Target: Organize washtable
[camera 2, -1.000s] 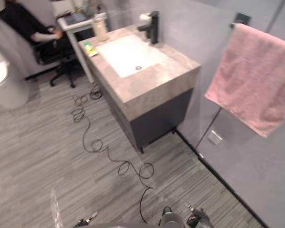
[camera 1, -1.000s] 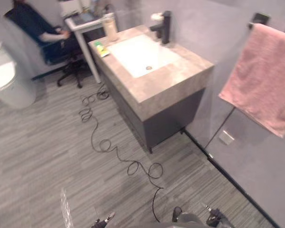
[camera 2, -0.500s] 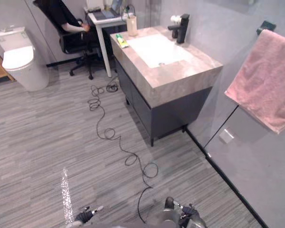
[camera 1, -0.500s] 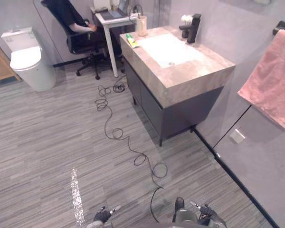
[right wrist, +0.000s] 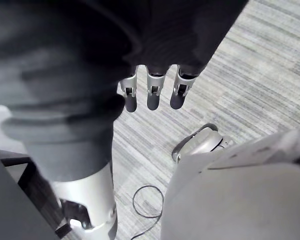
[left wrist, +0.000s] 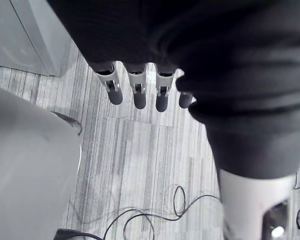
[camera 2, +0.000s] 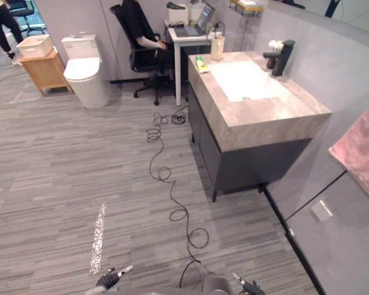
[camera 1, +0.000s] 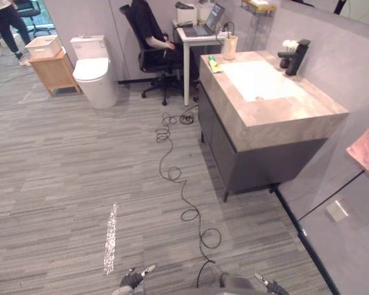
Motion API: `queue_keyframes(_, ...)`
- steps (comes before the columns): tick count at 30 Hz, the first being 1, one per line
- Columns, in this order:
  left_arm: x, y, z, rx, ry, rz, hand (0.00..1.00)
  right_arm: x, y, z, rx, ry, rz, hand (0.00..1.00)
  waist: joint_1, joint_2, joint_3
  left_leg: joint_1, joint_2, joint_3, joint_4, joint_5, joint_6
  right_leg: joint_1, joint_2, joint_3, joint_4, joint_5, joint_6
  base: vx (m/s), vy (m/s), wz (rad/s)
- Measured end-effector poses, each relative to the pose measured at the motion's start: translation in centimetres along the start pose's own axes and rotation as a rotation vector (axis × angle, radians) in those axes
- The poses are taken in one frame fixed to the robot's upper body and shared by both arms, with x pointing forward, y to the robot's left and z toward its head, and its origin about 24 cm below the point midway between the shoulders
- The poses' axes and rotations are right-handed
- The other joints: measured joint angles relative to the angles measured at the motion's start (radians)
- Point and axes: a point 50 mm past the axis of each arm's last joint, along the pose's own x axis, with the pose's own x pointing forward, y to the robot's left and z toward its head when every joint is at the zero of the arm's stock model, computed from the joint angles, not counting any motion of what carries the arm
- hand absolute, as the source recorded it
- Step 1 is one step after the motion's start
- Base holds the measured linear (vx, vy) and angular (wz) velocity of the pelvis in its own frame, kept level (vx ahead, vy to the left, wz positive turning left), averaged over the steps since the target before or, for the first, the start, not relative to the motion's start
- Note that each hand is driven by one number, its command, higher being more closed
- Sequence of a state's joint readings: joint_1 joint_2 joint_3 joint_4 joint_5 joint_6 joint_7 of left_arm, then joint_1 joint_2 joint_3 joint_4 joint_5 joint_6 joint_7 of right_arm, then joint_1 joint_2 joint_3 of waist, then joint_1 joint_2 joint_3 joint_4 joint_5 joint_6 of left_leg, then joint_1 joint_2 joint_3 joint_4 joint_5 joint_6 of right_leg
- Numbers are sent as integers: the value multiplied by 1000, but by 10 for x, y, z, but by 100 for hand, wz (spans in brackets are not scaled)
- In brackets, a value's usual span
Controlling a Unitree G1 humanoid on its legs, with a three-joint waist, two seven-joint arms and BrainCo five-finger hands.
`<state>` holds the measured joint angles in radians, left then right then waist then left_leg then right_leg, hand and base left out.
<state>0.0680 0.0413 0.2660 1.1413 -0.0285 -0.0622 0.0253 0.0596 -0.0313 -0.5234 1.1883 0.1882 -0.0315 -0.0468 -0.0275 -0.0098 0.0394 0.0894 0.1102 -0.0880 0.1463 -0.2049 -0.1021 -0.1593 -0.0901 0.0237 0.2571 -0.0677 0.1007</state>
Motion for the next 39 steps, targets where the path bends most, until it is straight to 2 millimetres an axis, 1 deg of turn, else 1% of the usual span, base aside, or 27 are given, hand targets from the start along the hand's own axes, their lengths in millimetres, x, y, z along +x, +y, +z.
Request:
queue_keyframes(1,0,0,-1,7,4,-2,0,0,1,0,0,0,1,0,1,1,-6,1,0,1,-8,6,2,12,1,2,-35,26,3,110,128,-1)
queue_keyframes(3,1,-1,1,61,4,-17,0,0,7,3,6,-6,11,0,1,-1,-9,8,-6,-6,-7,12,2,64,-1,4,-117,70,-3,100,122,5)
queue_keyframes(7,1,-4,1,103,5,-31,0,0,15,2,-19,-3,37,0,7,-2,-12,21,-8,-26,-2,14,4,101,-2,-6,-144,74,-8,35,45,13)
queue_keyframes(9,1,-5,3,105,1,-33,0,0,16,2,-31,-6,45,0,13,-2,-12,15,-8,-44,-6,27,3,106,-2,-15,-150,73,-9,-19,-22,26)
queue_keyframes(12,2,-5,3,104,1,-34,0,0,12,-1,-28,-3,37,0,13,2,-9,-1,-8,-68,-7,48,4,114,-3,-32,-154,63,-24,-51,-50,41)
queue_keyframes(13,1,-6,3,94,-1,-33,0,0,11,1,-29,-13,36,0,13,6,-3,-10,-7,-77,0,52,2,116,-2,-40,-146,48,-15,-82,-61,48)
queue_keyframes(15,2,-9,6,64,-12,-36,0,0,11,4,-32,-32,38,0,9,13,29,-16,-7,-75,26,51,1,117,-2,-46,-100,17,-17,-117,-64,55)
queue_keyframes(16,2,-10,8,36,-25,-32,0,0,11,6,-39,-44,41,0,10,7,51,-30,-6,-69,61,39,-7,113,-1,-47,-57,-8,-19,-197,-65,58)
queue_keyframes(17,2,-12,10,0,-34,-29,0,-1,9,8,-64,-61,42,0,13,18,61,-55,1,-49,116,13,-13,102,0,-50,-10,-29,-19,-171,-53,53)
queue_keyframes(18,1,-12,10,-21,-39,-26,0,-1,7,9,-78,-67,40,0,18,14,69,-69,3,-41,147,5,-14,99,-2,-51,6,-39,-16,-198,-3,38)
queue_keyframes(19,1,-10,10,-58,-46,-16,0,-1,6,9,-96,-69,39,0,25,13,73,-104,3,-14,219,2,-13,98,-12,-50,22,-44,-15,-173,29,21)
queue_keyframes(20,0,-9,9,-100,-49,-5,0,-1,5,10,-112,-73,40,0,36,14,74,-135,13,38,272,2,-11,98,-17,-50,29,-44,-15,-204,33,17)
queue_keyframes(21,0,-9,9,-119,-51,-1,0,-1,4,10,-113,-74,39,0,39,15,74,-145,17,62,289,2,-10,98,-19,-50,31,-44,-14,-166,27,10)
queue_keyframes(22,0,-9,8,-143,-49,6,0,-1,3,10,-113,-79,37,0,42,20,71,-148,31,112,284,-14,14,89,-17,-52,32,-43,-11,-129,34,8)
queue_keyframes(23,0,-8,8,-155,-49,11,0,-2,3,10,-113,-82,39,0,43,18,72,-151,34,131,269,-35,34,80,-17,-52,31,-37,-1,-151,65,4)
queue_keyframes(24,0,-7,10,-156,-54,18,0,-2,3,9,-121,-79,39,0,45,21,72,-165,34,162,243,-29,40,83,-18,-49,-16,-22,10,-104,56,-1)
queue_keyframes(26,0,-4,10,-153,-55,33,0,-2,4,7,-122,-73,41,0,44,16,56,-169,33,196,194,-19,47,94,-23,-43,-96,5,8,-63,58,2)
queue_keyframes(27,0,-2,11,-151,-55,39,0,-2,4,5,-119,-66,38,0,44,10,51,-166,27,208,144,0,52,105,-30,-44,-154,14,7,-23,53,8)
queue_keyframes(28,0,-1,11,-149,-56,42,0,-3,4,3,-118,-61,37,0,45,-1,43,-165,22,214,119,11,50,107,-34,-44,-177,18,1,-2,43,12)
queue_keyframes(29,0,1,11,-145,-55,48,0,-3,4,0,-111,-51,33,0,43,-6,39,-162,6,217,74,36,50,108,-43,-44,-213,23,-2,4,39,10)
queue_keyframes(30,0,3,11,-143,-54,51,0,-3,5,-2,-105,-44,28,0,44,-21,29,-153,-9,214,32,52,52,110,-53,-49,-241,23,-2,8,30,10)
queue_keyframes(32,0,3,9,-133,-47,51,0,-3,4,-4,-81,-33,21,0,46,-23,15,-138,-36,206,-26,68,54,122,-62,-47,-279,23,-1,54,40,12)
queue_keyframes(34,0,5,9,-121,-44,53,0,-3,8,-3,-73,-33,28,0,47,-25,6,-128,-52,196,-47,68,54,122,-73,-47,-281,25,6,72,36,10)
queue_keyframes(35,0,5,9,-95,-44,48,0,-3,11,0,-73,-39,36,0,48,-24,-1,-127,-63,185,-45,68,54,123,-83,-48,-276,31,17,73,31,8)
queue_keyframes(36,0,4,9,-77,-44,42,0,-2,13,2,-74,-43,41,0,49,-25,-3,-127,-67,183,-42,68,55,122,-87,-48,-271,30,19,106,44,8)
queue_keyframes(37,1,3,9,-43,-42,32,0,-2,20,5,-80,-53,61,0,50,-27,-4,-127,-81,174,-36,66,57,114,-98,-45,-241,18,37,128,64,8)
queue_keyframes(39,1,3,10,4,-46,19,0,-2,30,13,-94,-77,94,0,51,-36,-7,-135,-124,171,-1,46,88,68,-143,-28,-131,-15,79,162,116,19)
